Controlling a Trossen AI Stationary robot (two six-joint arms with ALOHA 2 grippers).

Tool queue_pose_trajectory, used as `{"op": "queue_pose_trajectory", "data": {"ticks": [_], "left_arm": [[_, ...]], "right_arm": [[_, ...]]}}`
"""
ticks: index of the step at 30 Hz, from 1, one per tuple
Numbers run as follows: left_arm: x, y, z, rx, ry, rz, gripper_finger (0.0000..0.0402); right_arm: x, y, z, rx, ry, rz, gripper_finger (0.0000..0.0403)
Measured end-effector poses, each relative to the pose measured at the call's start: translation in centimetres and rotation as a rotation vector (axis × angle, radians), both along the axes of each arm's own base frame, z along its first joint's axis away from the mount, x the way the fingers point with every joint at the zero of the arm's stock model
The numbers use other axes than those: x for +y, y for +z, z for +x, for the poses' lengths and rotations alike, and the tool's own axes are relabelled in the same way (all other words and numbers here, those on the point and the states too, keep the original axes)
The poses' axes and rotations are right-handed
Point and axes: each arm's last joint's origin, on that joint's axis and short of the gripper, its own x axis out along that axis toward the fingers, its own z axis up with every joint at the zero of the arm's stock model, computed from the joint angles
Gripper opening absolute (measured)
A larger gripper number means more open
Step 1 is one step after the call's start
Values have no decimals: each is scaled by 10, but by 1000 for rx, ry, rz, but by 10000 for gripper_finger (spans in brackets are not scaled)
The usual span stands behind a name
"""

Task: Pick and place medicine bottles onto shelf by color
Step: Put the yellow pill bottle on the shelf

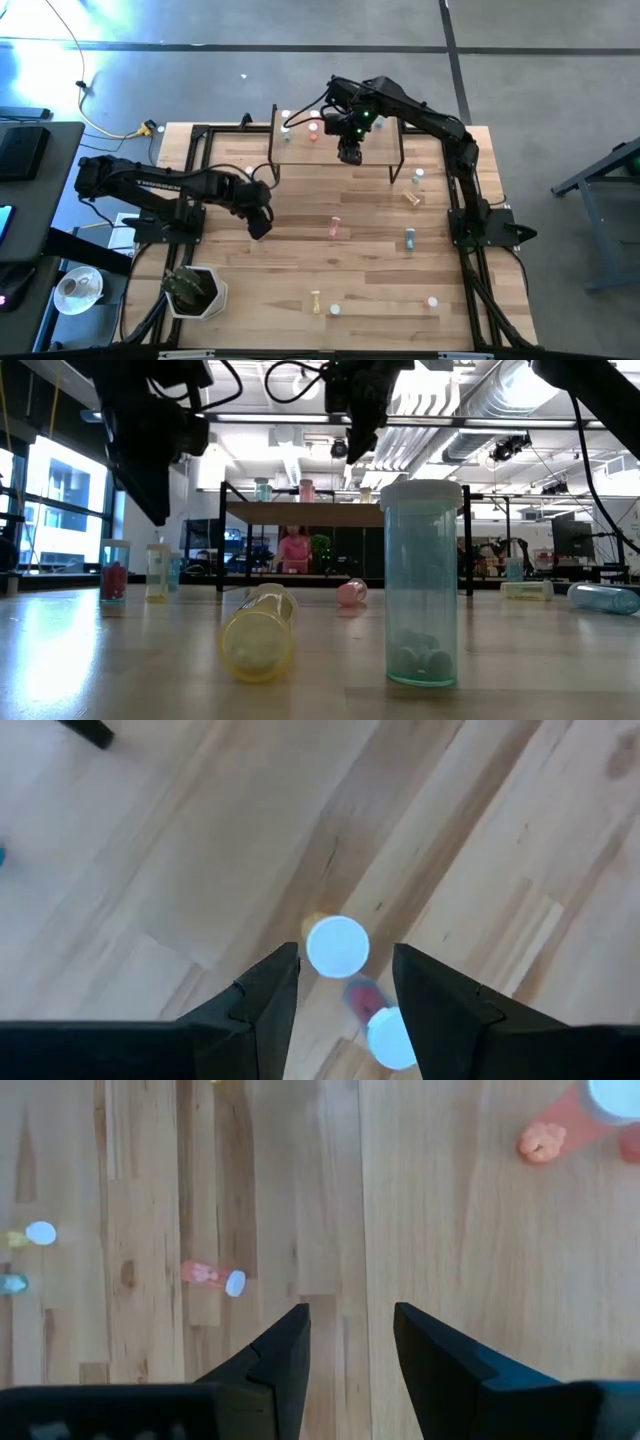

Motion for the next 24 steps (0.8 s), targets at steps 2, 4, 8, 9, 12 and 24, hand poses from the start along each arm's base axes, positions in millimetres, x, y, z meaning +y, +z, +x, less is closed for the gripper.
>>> {"op": "queue_pose_trajectory", "data": {"ticks": [2, 4, 8, 9, 12, 24], "left_arm": [[-1, 0, 0, -1, 18, 8, 156], [-2, 0, 0, -1, 34, 15, 156], [-1, -1, 2, -2, 31, 22, 156], [-1, -2, 2, -1, 32, 22, 156], [-1, -1, 3, -8, 27, 21, 157], [-1, -6, 7, 5, 32, 14, 157]], "right_arm": [[1, 0, 1, 0, 3, 0, 138], [3, 0, 1, 0, 7, 0, 138], [7, 0, 4, -7, 19, -3, 138], [8, 0, 4, -8, 21, -3, 138], [10, 0, 6, -13, 29, -6, 138], [14, 1, 8, -23, 46, -14, 138]]}}
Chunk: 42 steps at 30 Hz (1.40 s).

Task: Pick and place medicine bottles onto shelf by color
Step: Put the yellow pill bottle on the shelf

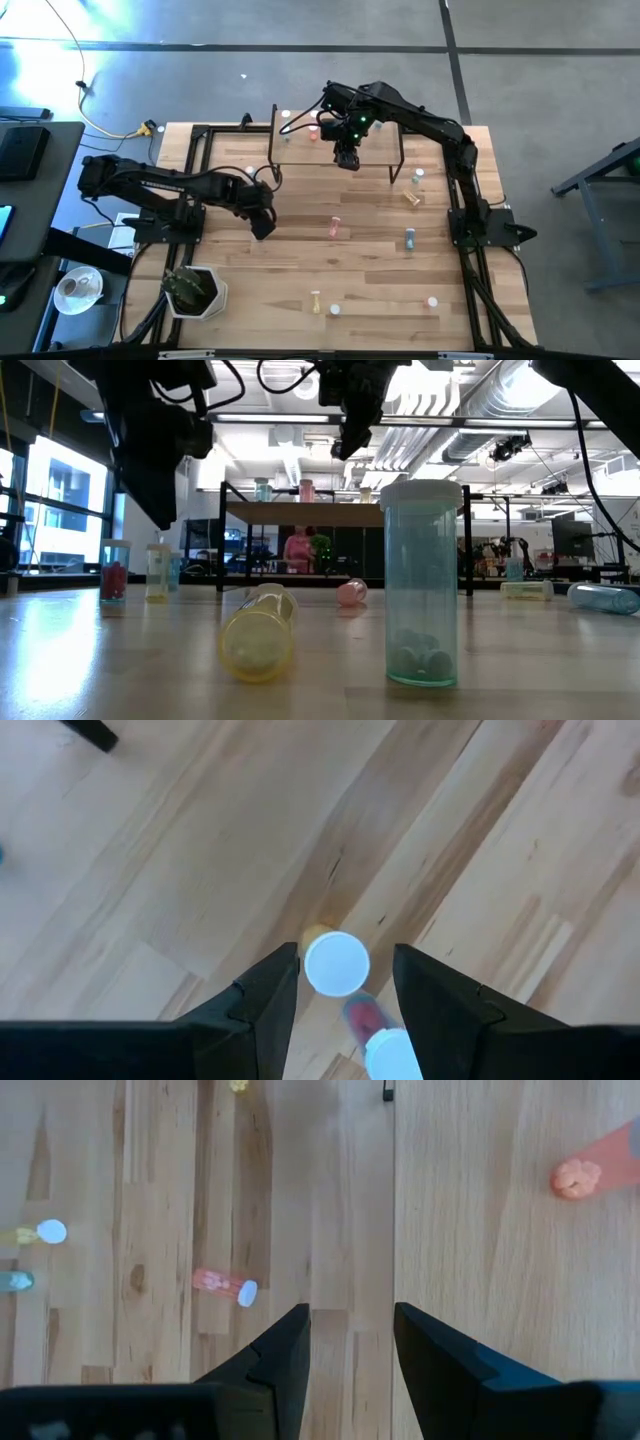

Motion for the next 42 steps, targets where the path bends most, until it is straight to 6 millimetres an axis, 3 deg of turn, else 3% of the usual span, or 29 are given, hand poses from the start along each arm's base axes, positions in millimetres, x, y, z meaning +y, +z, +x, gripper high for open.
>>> {"op": "queue_pose_trajectory", "data": {"ticks": [9, 23, 35, 42], "left_arm": [[0, -16, 8, 72, -14, -34, 157], [0, -18, 10, 76, -14, -32, 157], [1, -40, 19, 169, -47, -53, 156], [1, -40, 19, 169, -65, -49, 135]], "right_arm": [[0, 0, 0, 0, 2, 0, 138], [0, 0, 0, -1, 4, -2, 138], [0, 0, 0, -1, 4, -2, 138], [0, 0, 0, -1, 3, -2, 138]]}}
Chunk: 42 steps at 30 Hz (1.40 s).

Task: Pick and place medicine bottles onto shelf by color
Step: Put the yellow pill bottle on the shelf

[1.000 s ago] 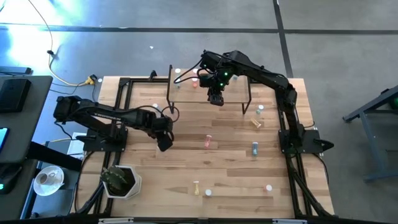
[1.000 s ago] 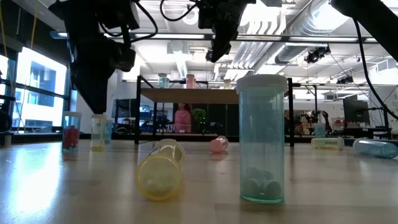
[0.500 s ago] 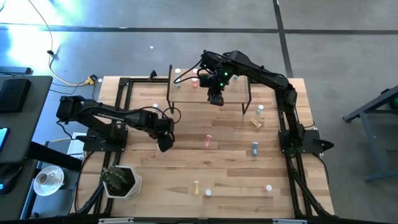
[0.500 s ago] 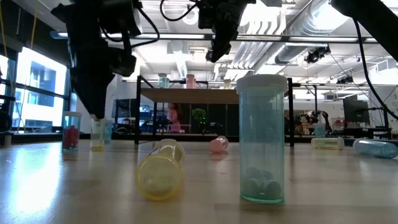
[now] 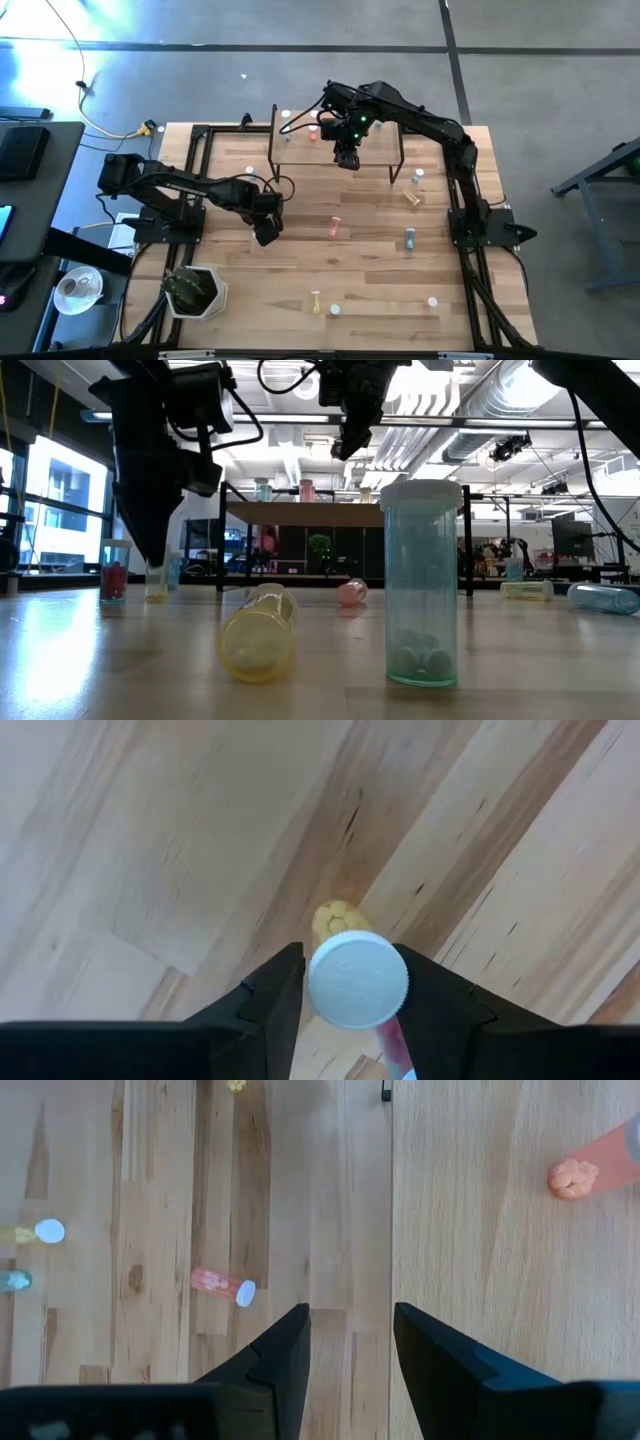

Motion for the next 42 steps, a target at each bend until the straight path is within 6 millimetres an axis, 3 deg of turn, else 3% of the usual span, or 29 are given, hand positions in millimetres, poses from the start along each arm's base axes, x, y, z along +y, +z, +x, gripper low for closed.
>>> {"op": "queue_pose_trajectory", "data": {"ticks": [10, 15, 23, 26, 30, 42], "left_arm": [[0, 0, 0, 2, -30, 6, 101], [0, 4, 3, -11, -55, 12, 109], [3, 31, 21, -101, -154, 79, 105], [6, 43, 28, -137, -196, 114, 106], [9, 57, 35, -177, -231, 149, 107], [12, 83, 49, -292, -282, 204, 106]], "right_arm": [[0, 3, -3, 18, -20, -46, 138], [4, 25, -19, -1, -47, -133, 138], [15, 56, -43, -87, -37, -148, 138], [18, 47, -47, -73, -5, -91, 138], [25, 19, -57, -14, -43, -50, 138], [80, -22, -121, -204, -149, -34, 138]]}}
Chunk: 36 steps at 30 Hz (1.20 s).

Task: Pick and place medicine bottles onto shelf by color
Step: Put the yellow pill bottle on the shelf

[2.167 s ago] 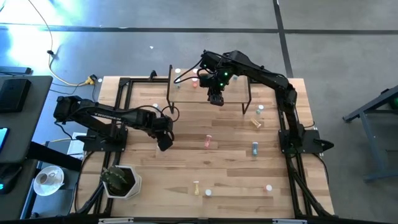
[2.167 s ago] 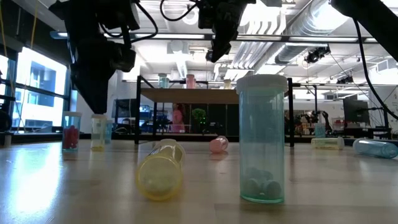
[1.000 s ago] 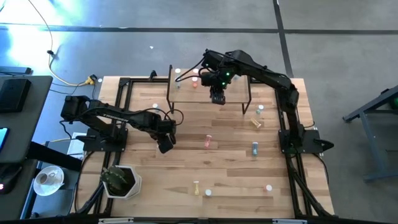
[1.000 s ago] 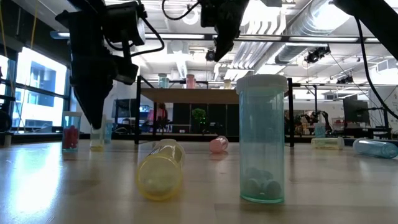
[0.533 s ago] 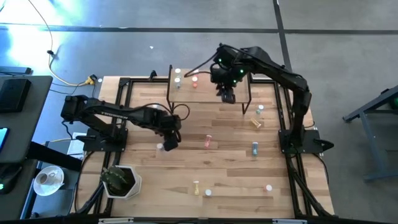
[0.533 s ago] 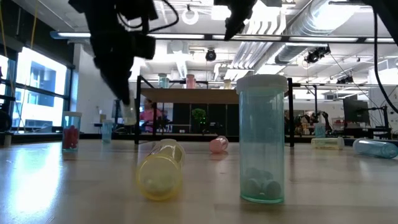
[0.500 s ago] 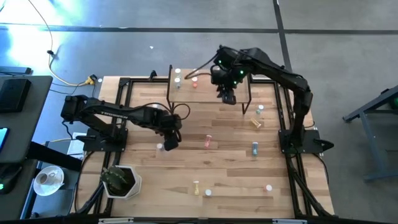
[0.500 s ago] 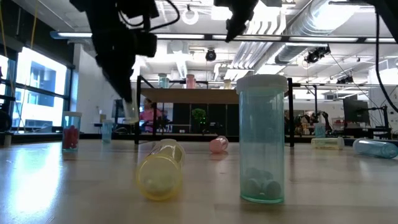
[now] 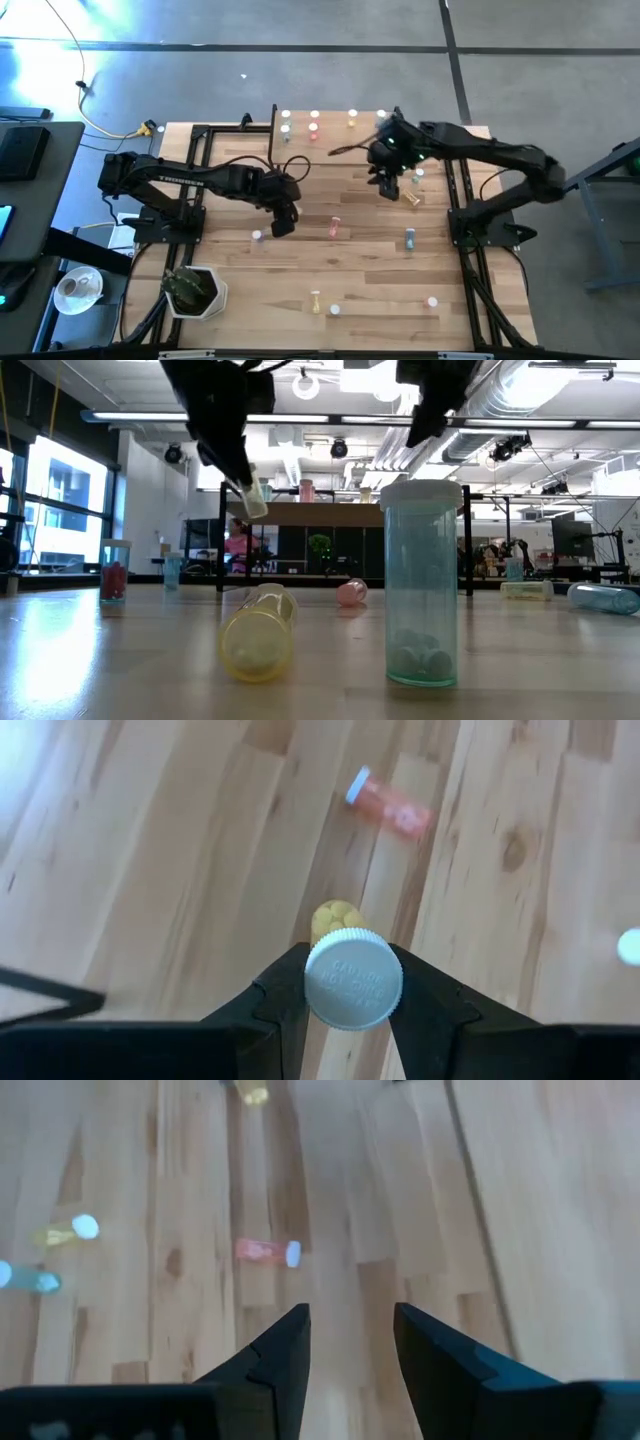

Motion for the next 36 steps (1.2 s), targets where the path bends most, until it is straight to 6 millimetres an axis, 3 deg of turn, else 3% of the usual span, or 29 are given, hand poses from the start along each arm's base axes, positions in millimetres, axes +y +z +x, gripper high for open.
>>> {"op": "queue_pose_trajectory", "data": {"ticks": [6, 15, 24, 30, 36], "left_arm": [[0, 5, 2, -26, 7, -2, 105], [-7, 7, 7, -71, -3, -44, 106], [-9, 12, 14, -150, -118, 1, 106], [-8, 17, 20, -205, -252, 122, 106], [-7, 20, 23, -247, -286, 167, 106]], "right_arm": [[22, -26, -15, -111, 23, 15, 138], [46, -71, 1, -312, 129, 72, 138], [59, -80, 25, -465, 210, 37, 153], [55, -91, 44, -521, 144, 38, 192], [52, -100, 54, -547, 132, 29, 197]]}}
